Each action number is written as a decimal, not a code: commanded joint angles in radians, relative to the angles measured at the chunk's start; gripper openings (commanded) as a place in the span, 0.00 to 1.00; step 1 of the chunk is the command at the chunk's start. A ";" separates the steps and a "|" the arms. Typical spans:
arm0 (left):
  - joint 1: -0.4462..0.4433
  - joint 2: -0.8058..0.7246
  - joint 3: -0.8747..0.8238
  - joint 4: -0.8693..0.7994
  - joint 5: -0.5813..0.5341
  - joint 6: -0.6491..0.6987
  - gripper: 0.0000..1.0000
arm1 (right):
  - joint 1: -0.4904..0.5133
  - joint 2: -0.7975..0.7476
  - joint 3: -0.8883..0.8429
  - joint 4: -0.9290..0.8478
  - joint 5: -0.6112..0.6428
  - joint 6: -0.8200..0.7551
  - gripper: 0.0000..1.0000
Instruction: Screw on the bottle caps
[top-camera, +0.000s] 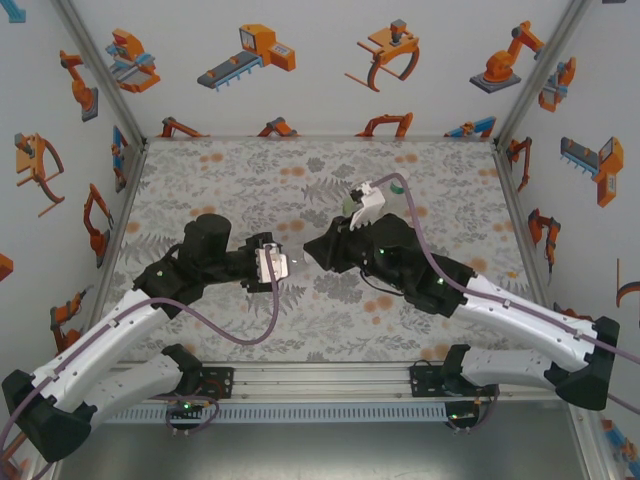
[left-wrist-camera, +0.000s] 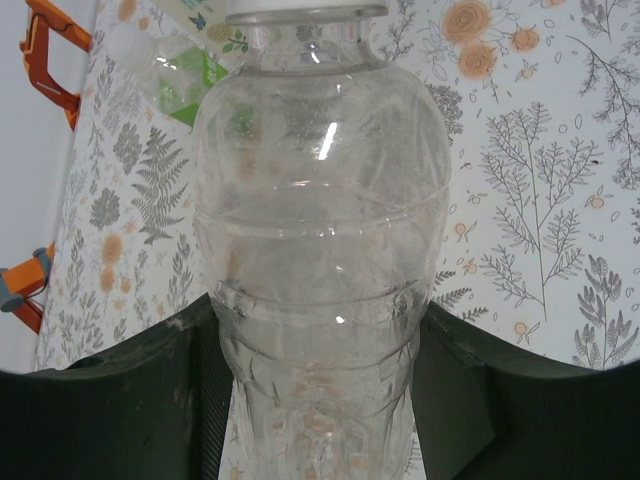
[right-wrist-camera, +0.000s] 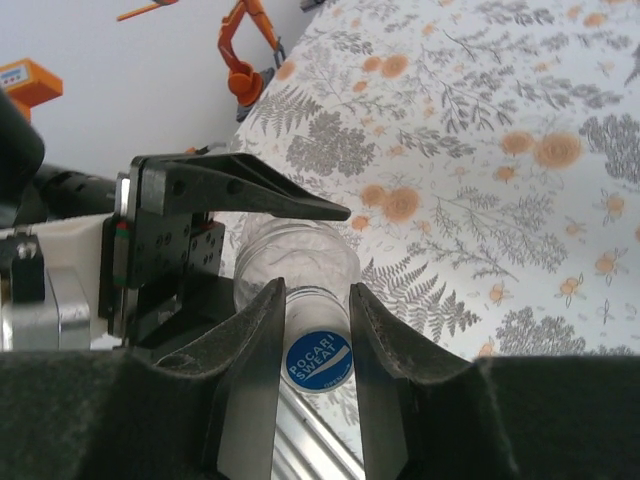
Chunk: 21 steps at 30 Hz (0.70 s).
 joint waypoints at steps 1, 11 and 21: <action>-0.003 -0.015 -0.001 0.029 0.025 -0.013 0.00 | -0.001 0.019 0.080 -0.121 0.064 0.052 0.00; -0.003 -0.014 0.002 0.030 0.019 -0.015 0.00 | -0.083 0.062 0.258 -0.362 -0.118 0.060 0.59; -0.003 -0.013 0.007 0.034 -0.031 -0.032 0.00 | -0.130 0.118 0.213 -0.276 -0.313 0.188 0.61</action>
